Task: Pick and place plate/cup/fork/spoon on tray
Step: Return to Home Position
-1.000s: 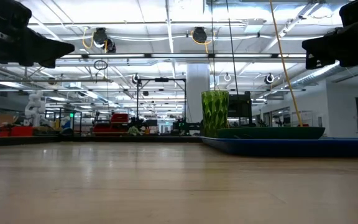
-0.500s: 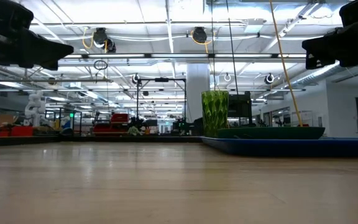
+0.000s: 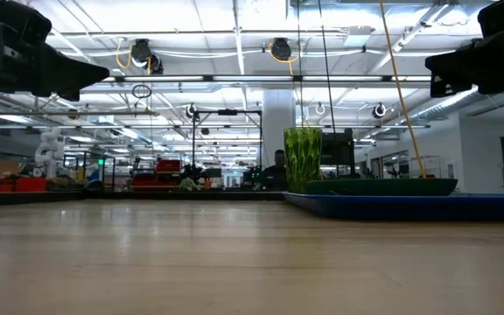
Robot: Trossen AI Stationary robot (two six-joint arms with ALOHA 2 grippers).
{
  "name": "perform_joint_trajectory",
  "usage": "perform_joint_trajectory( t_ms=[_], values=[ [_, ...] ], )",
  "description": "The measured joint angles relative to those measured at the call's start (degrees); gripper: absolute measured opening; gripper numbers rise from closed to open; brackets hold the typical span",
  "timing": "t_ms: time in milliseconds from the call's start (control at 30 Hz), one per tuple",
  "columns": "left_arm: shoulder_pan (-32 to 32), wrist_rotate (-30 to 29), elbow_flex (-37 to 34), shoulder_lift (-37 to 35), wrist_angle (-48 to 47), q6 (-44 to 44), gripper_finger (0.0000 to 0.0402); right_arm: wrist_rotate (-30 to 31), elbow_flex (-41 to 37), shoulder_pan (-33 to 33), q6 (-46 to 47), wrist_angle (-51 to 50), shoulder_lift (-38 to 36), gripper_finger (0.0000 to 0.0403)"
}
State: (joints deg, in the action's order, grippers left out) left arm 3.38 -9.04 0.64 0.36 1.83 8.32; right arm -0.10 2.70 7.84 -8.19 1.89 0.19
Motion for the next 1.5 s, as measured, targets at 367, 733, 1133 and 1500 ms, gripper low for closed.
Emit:
perform_joint_trajectory(
  t_ms=[367,733,1133,1500],
  values=[
    [0.0,0.0,0.0,0.0,0.0,1.7,0.0020,0.0,0.0,0.0,0.0,0.0,0.0,0.0000],
    [0.0,-0.5,-0.1,0.0,1.7,1.7,0.0021,0.0,0.0,0.0,0.0,0.0,0.0,0.0000],
    [0.0,-0.2,-0.1,0.0,2.2,1.7,0.0021,0.0,0.0,0.0,0.0,0.0,0.0,0.0000],
    [0.0,-0.1,-0.1,0.0,2.2,1.7,0.0021,0.0,0.0,0.0,0.0,0.0,0.0,0.0000]
  ],
)
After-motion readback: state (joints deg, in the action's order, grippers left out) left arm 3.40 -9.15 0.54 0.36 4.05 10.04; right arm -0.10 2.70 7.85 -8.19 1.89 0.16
